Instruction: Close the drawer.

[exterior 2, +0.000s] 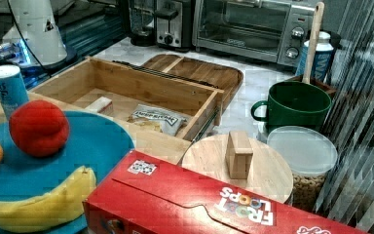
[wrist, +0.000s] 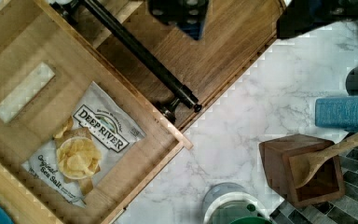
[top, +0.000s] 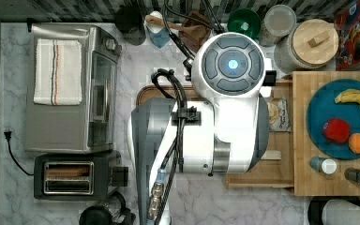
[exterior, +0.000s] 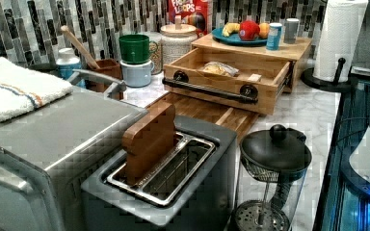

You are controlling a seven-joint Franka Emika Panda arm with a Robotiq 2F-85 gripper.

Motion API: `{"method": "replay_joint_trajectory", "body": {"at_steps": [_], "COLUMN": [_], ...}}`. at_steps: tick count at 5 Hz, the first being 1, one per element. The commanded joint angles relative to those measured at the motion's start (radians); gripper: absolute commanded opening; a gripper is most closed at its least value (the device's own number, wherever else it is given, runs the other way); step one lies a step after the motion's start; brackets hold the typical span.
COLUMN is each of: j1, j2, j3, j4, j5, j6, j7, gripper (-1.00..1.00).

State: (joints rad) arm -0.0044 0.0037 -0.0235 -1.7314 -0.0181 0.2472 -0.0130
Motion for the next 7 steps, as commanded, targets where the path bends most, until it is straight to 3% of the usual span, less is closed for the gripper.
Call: {"method": "replay_joint_trajectory", "body": {"at_steps": [1, 3, 6, 7], "j1": [0.0, -0.001, 0.054, 0.067], "j2": [0.0, 0.075, -0.02, -0.048], "j3": [0.0, -0.005, 0.059, 0.061], "j4": [0.0, 0.107, -0.27, -0.385], "j5": [0.0, 0.07, 0.1, 0.123], "j6": [0.0, -0.096, 0.26, 0.362], "j7": [-0.001, -0.095, -0.156, -0.204], "gripper": [1.0, 1.0, 1.0, 0.79]}}
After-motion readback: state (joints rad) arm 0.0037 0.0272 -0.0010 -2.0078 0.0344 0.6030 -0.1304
